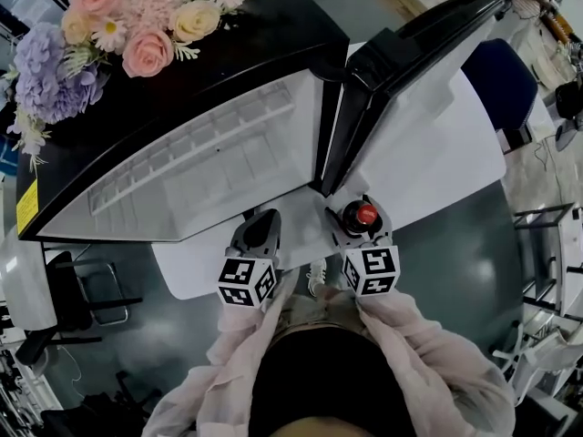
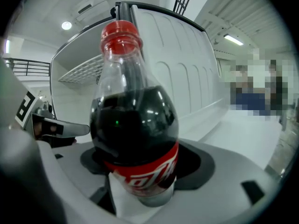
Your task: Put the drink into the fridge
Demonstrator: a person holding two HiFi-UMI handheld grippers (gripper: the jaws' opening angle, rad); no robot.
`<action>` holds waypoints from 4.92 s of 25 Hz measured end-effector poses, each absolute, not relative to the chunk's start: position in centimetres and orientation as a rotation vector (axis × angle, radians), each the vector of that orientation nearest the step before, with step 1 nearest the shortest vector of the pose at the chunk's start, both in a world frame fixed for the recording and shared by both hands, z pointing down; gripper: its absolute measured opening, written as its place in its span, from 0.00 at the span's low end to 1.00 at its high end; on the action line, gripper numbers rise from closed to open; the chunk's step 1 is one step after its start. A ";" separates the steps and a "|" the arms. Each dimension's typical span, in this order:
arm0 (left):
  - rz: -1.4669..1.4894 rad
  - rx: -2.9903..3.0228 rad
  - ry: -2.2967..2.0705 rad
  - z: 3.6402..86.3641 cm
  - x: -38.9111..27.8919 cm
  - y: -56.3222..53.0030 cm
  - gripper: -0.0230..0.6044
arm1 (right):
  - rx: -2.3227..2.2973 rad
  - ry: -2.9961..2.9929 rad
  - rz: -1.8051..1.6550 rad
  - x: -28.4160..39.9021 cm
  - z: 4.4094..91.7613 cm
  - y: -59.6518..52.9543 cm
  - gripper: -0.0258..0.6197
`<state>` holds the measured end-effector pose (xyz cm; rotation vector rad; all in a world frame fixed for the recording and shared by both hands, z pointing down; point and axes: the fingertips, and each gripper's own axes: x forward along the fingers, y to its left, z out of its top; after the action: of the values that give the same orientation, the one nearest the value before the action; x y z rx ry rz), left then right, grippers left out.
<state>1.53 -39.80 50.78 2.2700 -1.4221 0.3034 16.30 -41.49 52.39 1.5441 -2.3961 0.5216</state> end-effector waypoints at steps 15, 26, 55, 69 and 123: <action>0.302 2.271 -1.427 50.9 1.2 -39.3 0.05 | 1.550 -2.343 0.495 16.4 52.5 -41.3 0.55; 0.292 2.301 -1.396 49.9 -0.7 -38.6 0.05 | 1.567 -2.304 0.512 15.3 52.5 -39.5 0.54; 0.266 2.264 -1.451 48.6 -8.5 -33.0 0.05 | 1.492 -2.346 0.450 7.6 50.8 -35.5 0.53; 0.190 2.132 -1.632 48.1 -14.1 -31.6 0.05 | 1.298 -2.493 0.388 1.9 47.4 -38.0 0.53; 0.166 1.862 -1.887 48.6 -18.3 -27.7 0.05 | 1.006 -2.646 0.173 -12.6 44.3 -53.8 0.52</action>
<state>-18.27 -27.67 48.56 1.8618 -1.8874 0.1656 -12.60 -53.79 44.27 1.0061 -2.6461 0.1732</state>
